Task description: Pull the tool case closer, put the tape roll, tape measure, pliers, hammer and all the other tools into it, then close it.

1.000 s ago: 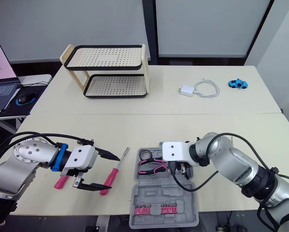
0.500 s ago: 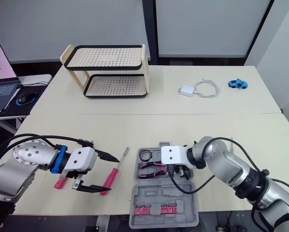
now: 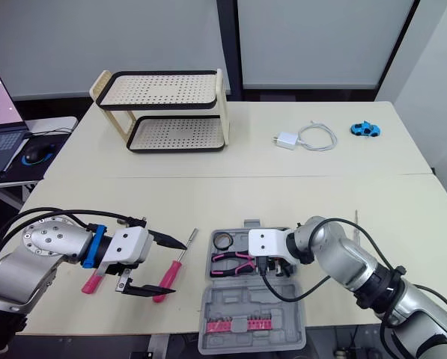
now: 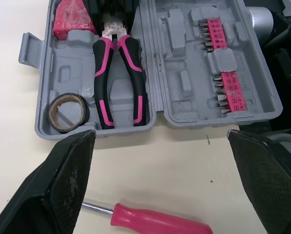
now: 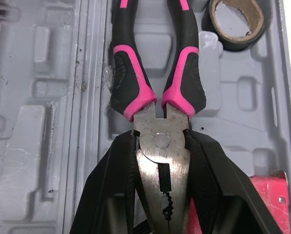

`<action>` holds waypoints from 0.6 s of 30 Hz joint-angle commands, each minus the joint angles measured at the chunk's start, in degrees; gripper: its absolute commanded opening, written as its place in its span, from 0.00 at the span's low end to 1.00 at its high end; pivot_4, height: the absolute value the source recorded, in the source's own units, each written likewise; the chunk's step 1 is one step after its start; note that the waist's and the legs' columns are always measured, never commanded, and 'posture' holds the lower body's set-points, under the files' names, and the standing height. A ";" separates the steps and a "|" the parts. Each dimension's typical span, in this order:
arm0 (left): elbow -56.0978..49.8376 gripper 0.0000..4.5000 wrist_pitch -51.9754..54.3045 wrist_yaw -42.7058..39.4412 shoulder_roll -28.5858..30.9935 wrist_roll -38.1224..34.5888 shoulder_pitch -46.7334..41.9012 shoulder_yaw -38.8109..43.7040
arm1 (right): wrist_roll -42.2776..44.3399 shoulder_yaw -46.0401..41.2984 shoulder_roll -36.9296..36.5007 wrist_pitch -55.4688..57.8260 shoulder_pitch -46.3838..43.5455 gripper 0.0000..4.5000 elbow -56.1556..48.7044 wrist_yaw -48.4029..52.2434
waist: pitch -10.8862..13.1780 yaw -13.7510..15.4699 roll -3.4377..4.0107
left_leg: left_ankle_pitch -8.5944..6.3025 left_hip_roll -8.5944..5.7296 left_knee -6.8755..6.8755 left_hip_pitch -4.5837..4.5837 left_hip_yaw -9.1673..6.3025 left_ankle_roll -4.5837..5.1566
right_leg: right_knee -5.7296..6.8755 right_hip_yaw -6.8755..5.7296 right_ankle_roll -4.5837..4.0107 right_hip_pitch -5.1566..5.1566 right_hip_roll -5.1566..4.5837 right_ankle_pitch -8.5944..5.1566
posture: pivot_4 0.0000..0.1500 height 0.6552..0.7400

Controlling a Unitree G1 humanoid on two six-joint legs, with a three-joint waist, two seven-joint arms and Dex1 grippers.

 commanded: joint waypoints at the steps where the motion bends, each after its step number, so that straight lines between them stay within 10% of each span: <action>1: -1.99 1.00 -0.35 0.40 -0.12 -0.33 -0.49 0.12 | -0.38 -0.57 0.74 -1.33 0.75 0.43 -0.53 0.12 | 0.00 -0.20 0.00 | 0.00 0.00 0.00 0.00 0.00 0.00 | 0.00 -0.01 0.00 0.00 0.00 0.00 | 1.00 1.00; 7: -1.98 1.00 -0.09 0.98 -0.35 -0.41 -0.60 0.15 | 3.28 -4.35 -0.02 2.35 -0.06 0.85 -5.57 3.30 | 0.00 -0.42 0.00 | 0.11 0.00 0.00 -0.02 -0.01 -0.19 | 0.00 0.00 0.00 0.00 -0.01 0.00 | 1.00 1.00; 13: -2.08 1.00 0.69 1.83 -0.63 -0.76 -0.44 0.72 | 8.42 -11.71 4.60 2.29 1.52 0.85 -8.51 -0.62 | 0.00 -0.44 0.00 | 0.11 0.01 0.00 -0.01 -0.03 -0.19 | 0.02 -0.01 0.00 0.01 0.00 0.00 | 1.00 1.00; 18: -2.56 1.00 1.19 2.30 -0.61 -1.36 -0.18 1.03 | 9.03 -12.53 7.41 1.10 4.26 0.49 -6.84 -4.11 | 0.00 -0.50 0.00 | 0.11 0.00 0.00 -0.02 -0.04 -0.19 | 0.03 -0.01 0.00 0.01 -0.02 0.00 | 1.00 1.00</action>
